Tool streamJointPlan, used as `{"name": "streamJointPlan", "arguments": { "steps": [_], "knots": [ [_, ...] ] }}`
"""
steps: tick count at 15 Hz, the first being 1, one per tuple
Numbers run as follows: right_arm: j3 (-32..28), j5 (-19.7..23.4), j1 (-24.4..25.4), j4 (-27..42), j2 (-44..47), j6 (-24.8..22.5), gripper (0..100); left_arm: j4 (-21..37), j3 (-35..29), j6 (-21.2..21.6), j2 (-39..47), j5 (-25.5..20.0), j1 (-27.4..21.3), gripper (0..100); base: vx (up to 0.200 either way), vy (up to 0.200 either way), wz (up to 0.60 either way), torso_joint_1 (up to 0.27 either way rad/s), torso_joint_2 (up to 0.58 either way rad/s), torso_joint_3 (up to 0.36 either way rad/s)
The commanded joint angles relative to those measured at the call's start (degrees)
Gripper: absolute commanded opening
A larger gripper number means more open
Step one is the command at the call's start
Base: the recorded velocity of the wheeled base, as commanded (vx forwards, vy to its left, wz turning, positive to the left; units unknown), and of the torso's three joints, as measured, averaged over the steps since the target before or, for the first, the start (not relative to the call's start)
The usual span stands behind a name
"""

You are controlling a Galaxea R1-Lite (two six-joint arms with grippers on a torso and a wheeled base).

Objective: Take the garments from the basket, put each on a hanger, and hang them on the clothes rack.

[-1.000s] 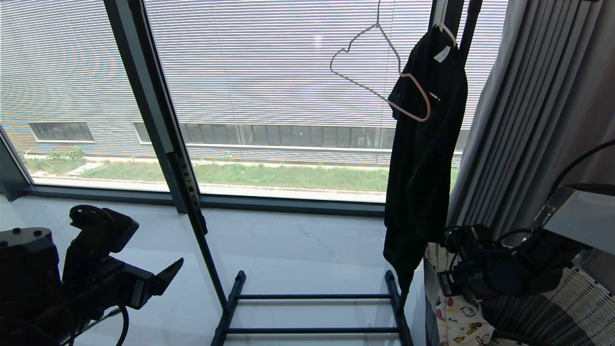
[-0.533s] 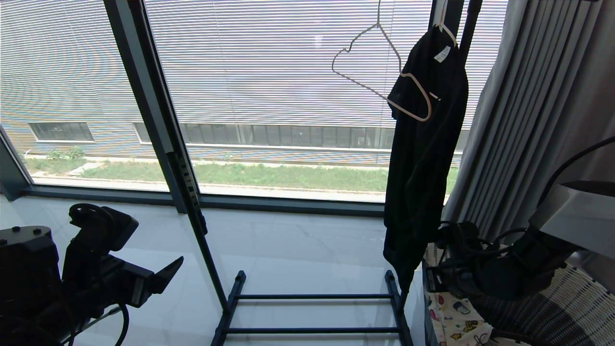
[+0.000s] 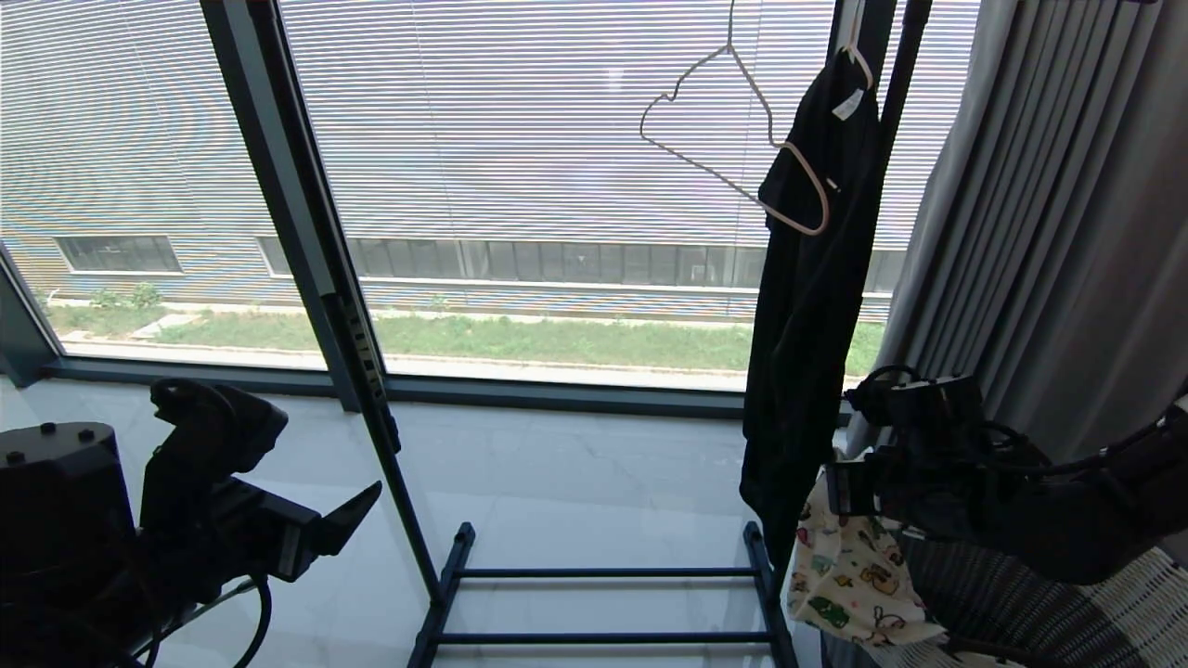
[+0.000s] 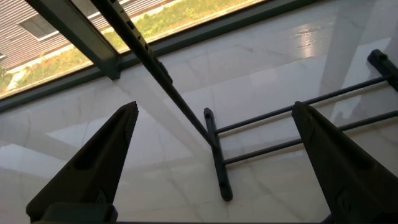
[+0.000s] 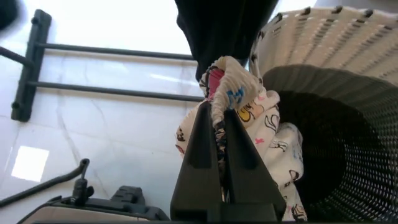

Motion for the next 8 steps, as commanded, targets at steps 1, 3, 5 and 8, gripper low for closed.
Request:
{"name": "streamJointPlan", "arguments": {
  "steps": [1,3,5,8],
  "knots": [
    [3.1,0.2,2.2,-3.2,-9.8,-0.2,0,0.0,-2.9,-5.3,0.0,0.0,-7.7,100,0.0,0.0,0.0,0.0,0.0,0.0],
    [4.0,0.1,4.4,-3.2,-15.6,-0.5,0,0.0,-5.9,-11.8,0.8,0.2,-16.1,100,0.0,0.0,0.0,0.0,0.0,0.0],
    [4.1,0.1,5.9,-2.8,-21.1,-0.7,0,0.0,-7.9,-14.5,2.8,0.2,-23.1,100,0.0,0.0,0.0,0.0,0.0,0.0],
    [4.0,0.1,8.7,0.8,-28.3,-1.6,0,0.0,-12.9,-20.8,6.9,-0.1,-33.7,100,0.0,0.0,0.0,0.0,0.0,0.0]
  ]
}}
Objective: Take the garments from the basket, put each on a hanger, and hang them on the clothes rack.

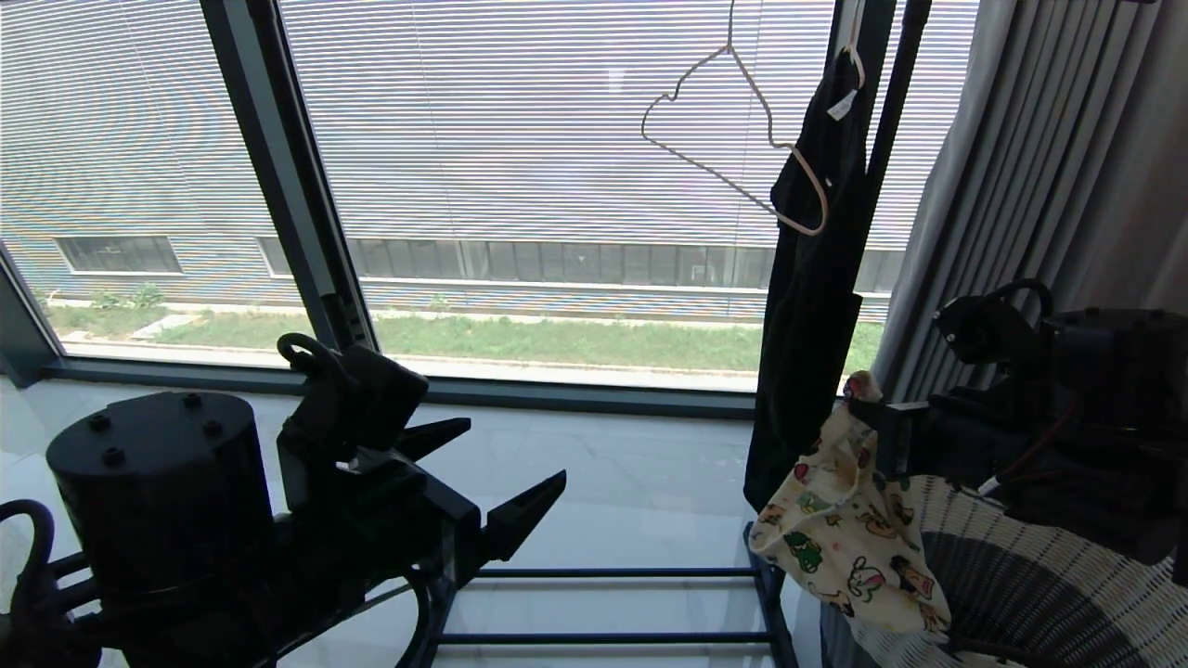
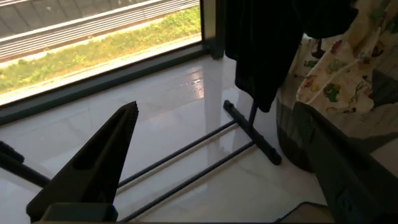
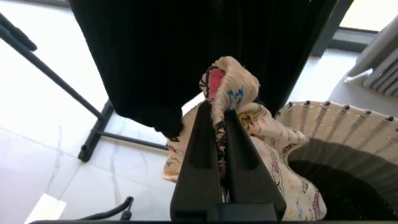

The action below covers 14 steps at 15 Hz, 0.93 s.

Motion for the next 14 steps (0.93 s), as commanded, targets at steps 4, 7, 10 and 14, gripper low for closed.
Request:
{"name": "streamJointPlan", "arguments": {
  "steps": [4,7,10,14],
  "knots": [
    [0.1,0.0,5.7,3.0,-12.8,-1.3,0,0.0,-14.0,-12.9,19.0,0.0,-15.1,100,0.0,0.0,0.0,0.0,0.0,0.0],
    [0.2,-0.1,6.1,3.0,-14.6,-1.4,0,0.0,-26.1,-16.2,30.3,-0.6,-15.1,100,0.0,0.0,0.0,0.0,0.0,0.0],
    [1.4,-0.2,6.1,3.0,-15.8,-1.4,0,0.0,-34.6,-17.5,37.8,-3.1,-12.7,100,0.0,0.0,0.0,0.0,0.0,0.0],
    [3.2,-0.1,6.1,3.0,-17.4,-1.4,0,0.0,-37.0,-17.4,43.6,-3.2,-10.4,100,0.0,0.0,0.0,0.0,0.0,0.0]
  ]
}}
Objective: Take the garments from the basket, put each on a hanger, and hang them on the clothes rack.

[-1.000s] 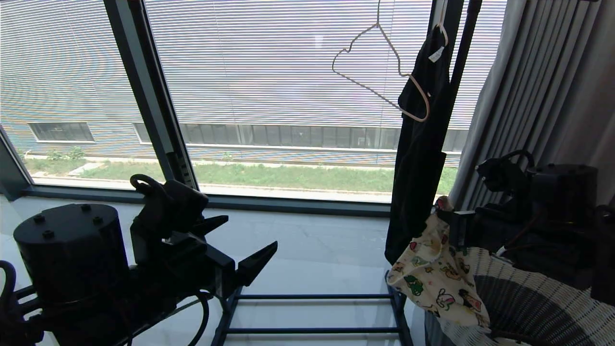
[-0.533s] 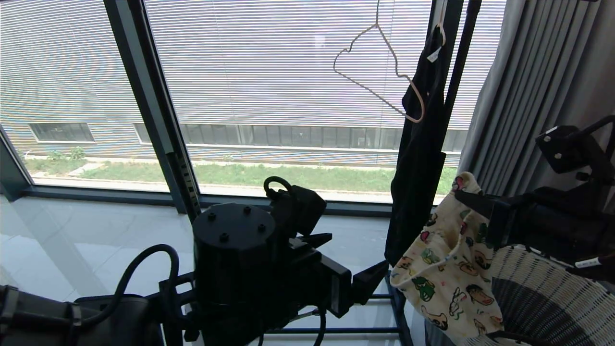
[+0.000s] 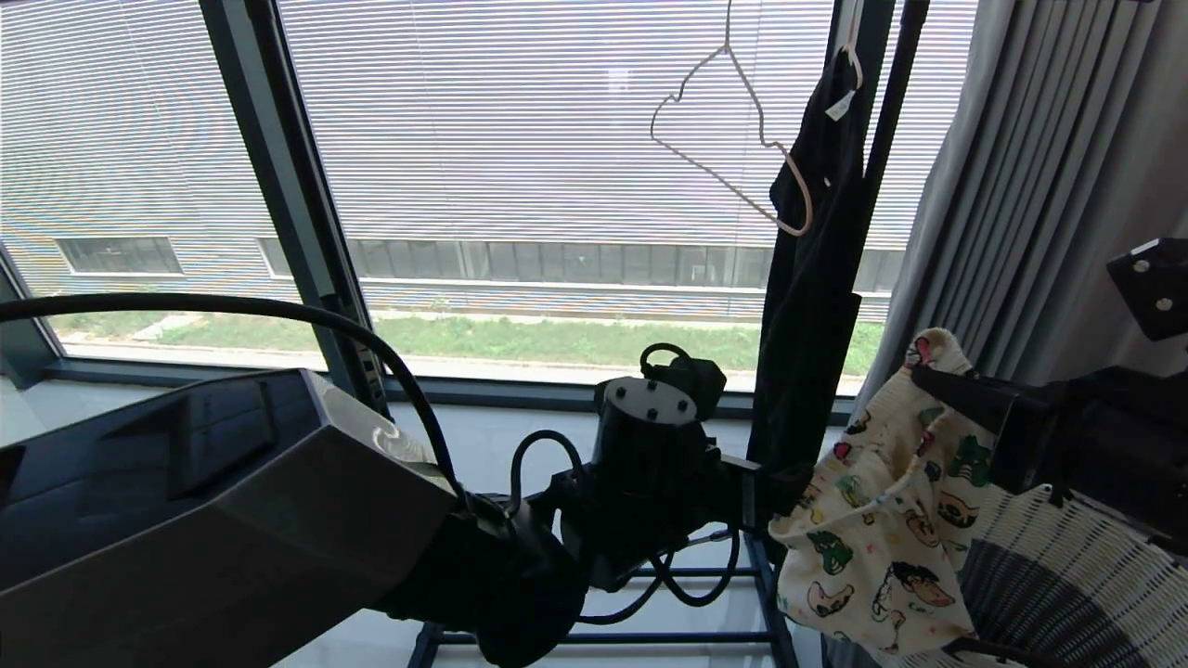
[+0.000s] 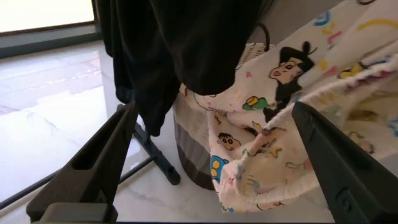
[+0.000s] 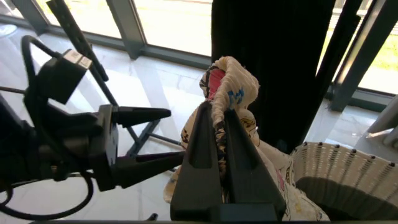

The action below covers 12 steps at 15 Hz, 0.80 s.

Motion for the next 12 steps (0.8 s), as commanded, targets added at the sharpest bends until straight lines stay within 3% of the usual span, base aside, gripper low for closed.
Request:
{"name": "streamJointPlan", "arguments": {
  "steps": [1,6,10,12],
  "knots": [
    [0.7,0.0,0.0,-0.1,-0.8,0.0,0,0.0,-0.8,0.1,4.7,-0.1,0.6,100,0.0,0.0,0.0,0.0,0.0,0.0],
    [0.6,0.1,0.0,-0.1,-0.8,0.0,0,0.0,0.4,0.2,5.3,-0.6,-1.7,100,0.0,0.0,0.0,0.0,0.0,0.0],
    [0.6,0.2,-0.2,-0.2,0.0,0.1,0,-0.4,8.1,0.2,-1.7,-0.6,-2.1,100,0.0,0.0,0.0,0.0,0.0,0.0],
    [0.4,0.1,-0.2,-0.3,0.8,0.1,0,-3.4,12.7,0.4,-5.0,-1.3,-2.0,100,0.0,0.0,0.0,0.0,0.0,0.0]
  ]
}}
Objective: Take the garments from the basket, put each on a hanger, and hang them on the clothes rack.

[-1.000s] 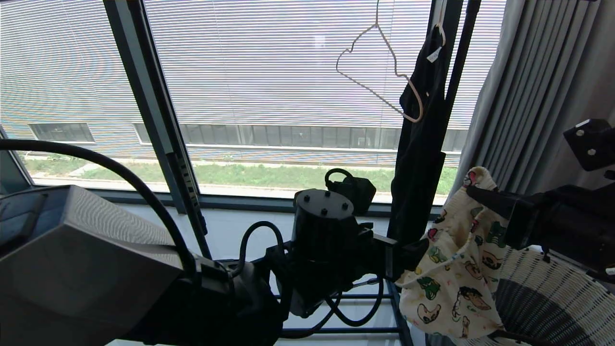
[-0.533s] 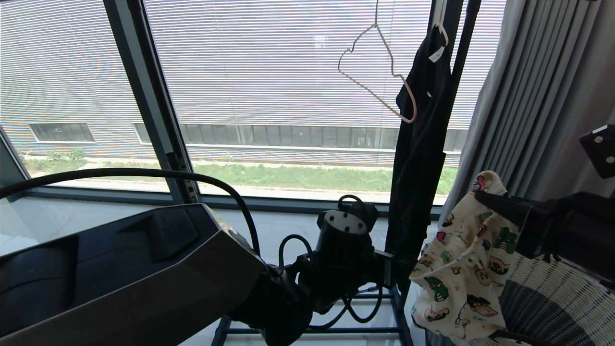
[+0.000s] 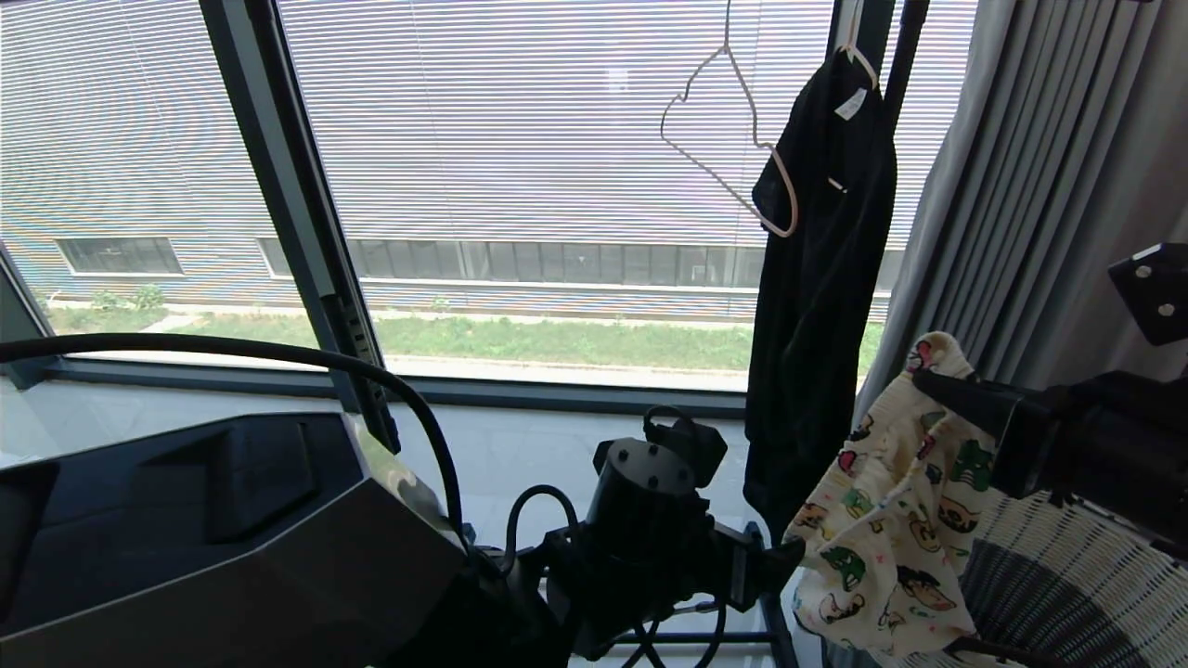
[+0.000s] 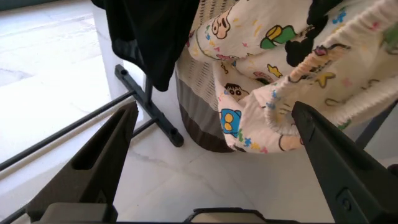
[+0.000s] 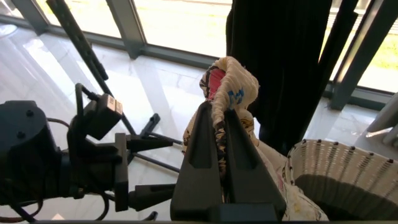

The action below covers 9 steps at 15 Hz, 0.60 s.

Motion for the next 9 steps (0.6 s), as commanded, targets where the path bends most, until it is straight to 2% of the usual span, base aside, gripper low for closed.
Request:
{"name": "streamJointPlan", "arguments": {
  "steps": [1,2,5,9],
  "knots": [
    [-0.1,0.1,0.1,-0.1,1.1,-0.1,0,-3.0,5.1,0.1,-5.7,-2.2,0.1,100,0.0,0.0,0.0,0.0,0.0,0.0],
    [-0.1,0.1,0.2,-0.1,1.2,-0.1,0,-3.8,6.0,0.3,-6.9,-4.5,0.3,100,0.0,0.0,0.0,0.0,0.0,0.0],
    [-0.4,1.8,0.4,-0.1,0.9,-0.3,0,-3.8,3.9,2.6,-6.7,-5.6,1.3,100,0.0,0.0,0.0,0.0,0.0,0.0],
    [-0.3,2.1,3.9,-0.1,0.7,-0.7,0,-3.8,-0.2,2.7,-3.5,-6.8,2.7,100,0.0,0.0,0.0,0.0,0.0,0.0]
  ]
}}
